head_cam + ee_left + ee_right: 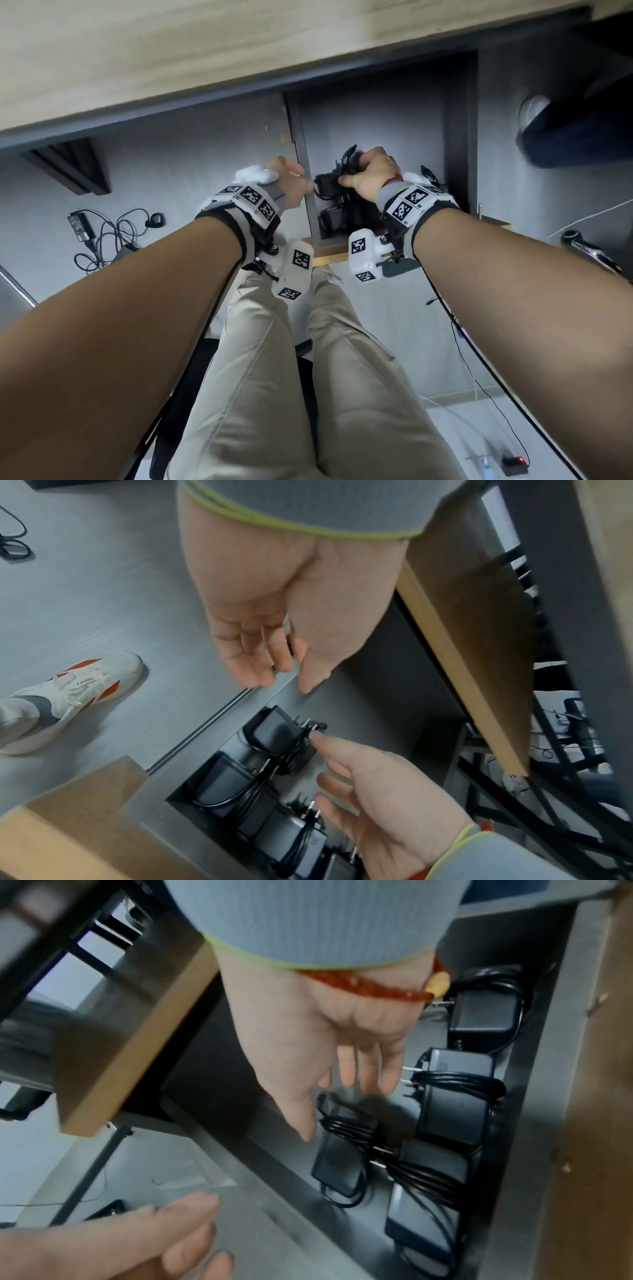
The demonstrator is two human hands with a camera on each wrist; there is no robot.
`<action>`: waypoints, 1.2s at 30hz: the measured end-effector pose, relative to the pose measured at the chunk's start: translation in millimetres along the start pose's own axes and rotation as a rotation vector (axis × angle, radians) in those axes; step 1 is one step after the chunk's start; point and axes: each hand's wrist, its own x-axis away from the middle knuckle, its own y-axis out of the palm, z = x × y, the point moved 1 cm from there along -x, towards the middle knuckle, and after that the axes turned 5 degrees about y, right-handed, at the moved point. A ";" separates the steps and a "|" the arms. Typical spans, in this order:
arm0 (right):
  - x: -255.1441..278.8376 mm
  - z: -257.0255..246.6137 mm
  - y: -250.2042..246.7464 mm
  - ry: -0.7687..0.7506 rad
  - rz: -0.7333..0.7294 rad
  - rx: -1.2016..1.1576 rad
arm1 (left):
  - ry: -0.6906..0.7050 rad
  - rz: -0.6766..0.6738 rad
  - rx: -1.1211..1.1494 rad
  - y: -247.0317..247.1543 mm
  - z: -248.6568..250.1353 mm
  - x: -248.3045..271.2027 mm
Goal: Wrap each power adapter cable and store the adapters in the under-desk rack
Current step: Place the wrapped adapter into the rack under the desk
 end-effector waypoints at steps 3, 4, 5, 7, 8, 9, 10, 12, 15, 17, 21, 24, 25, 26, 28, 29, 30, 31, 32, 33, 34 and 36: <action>34.4 -19.5 -22.9 -0.030 0.003 -0.089 | 0.039 -0.018 0.042 -17.2 25.0 31.4; 48.7 -26.2 -29.0 -0.047 -0.017 -0.107 | 0.047 -0.023 0.056 -22.4 31.1 43.1; 61.9 -34.7 -34.5 -0.058 -0.036 -0.119 | 0.060 -0.020 0.077 -28.8 37.9 52.9; 80.0 -48.0 -42.2 -0.080 -0.089 -0.153 | 0.068 0.001 0.115 -40.3 49.7 67.6; 97.1 -57.7 -50.0 -0.101 -0.106 -0.188 | 0.078 0.023 0.130 -49.9 57.9 82.2; 117.8 -67.1 -58.3 -0.121 -0.109 -0.230 | 0.086 0.047 0.148 -61.4 66.0 101.6; 139.1 -80.8 -69.2 -0.143 -0.109 -0.262 | 0.104 0.077 0.178 -76.4 75.6 119.3; 159.3 -100.1 -82.4 -0.181 -0.114 -0.312 | 0.130 0.106 0.210 -94.5 87.1 134.2; 204.5 -145.7 -101.5 -0.261 -0.101 -0.350 | 0.163 0.158 0.273 -143.6 98.4 166.0; 216.1 -167.9 -108.4 -0.298 -0.106 -0.365 | 0.172 0.211 0.337 -163.9 100.5 171.2; 250.8 -236.1 -112.9 -0.362 -0.124 -0.329 | 0.165 0.320 0.456 -225.6 96.1 180.6; 262.4 -292.6 -102.7 -0.397 -0.120 -0.316 | 0.132 0.357 0.508 -280.5 85.9 166.2; 261.1 -301.8 -100.2 -0.404 -0.129 -0.323 | 0.121 0.356 0.520 -289.0 84.4 162.7; 259.1 -310.7 -95.7 -0.404 -0.136 -0.339 | 0.107 0.352 0.527 -298.2 83.8 158.1; 259.5 -338.4 -83.8 -0.404 -0.148 -0.378 | 0.087 0.355 0.526 -327.5 82.5 144.2; 259.6 -348.2 -79.5 -0.406 -0.150 -0.400 | 0.096 0.366 0.520 -337.2 82.5 138.6; 256.4 -370.0 -71.1 -0.403 -0.139 -0.411 | 0.100 0.375 0.488 -359.5 84.3 125.9; 252.5 -390.3 -62.6 -0.400 -0.117 -0.398 | 0.109 0.395 0.451 -380.1 85.3 114.2; 247.4 -397.0 -58.4 -0.408 -0.098 -0.385 | 0.112 0.412 0.406 -387.3 84.7 109.4; 242.2 -406.9 -54.1 -0.415 -0.094 -0.366 | 0.104 0.431 0.367 -397.1 85.4 103.2; 233.2 -433.0 -41.7 -0.402 -0.090 -0.365 | 0.077 0.437 0.322 -424.3 85.1 84.2; 226.8 -453.4 -31.7 -0.368 -0.076 -0.367 | 0.077 0.426 0.237 -447.5 90.0 68.6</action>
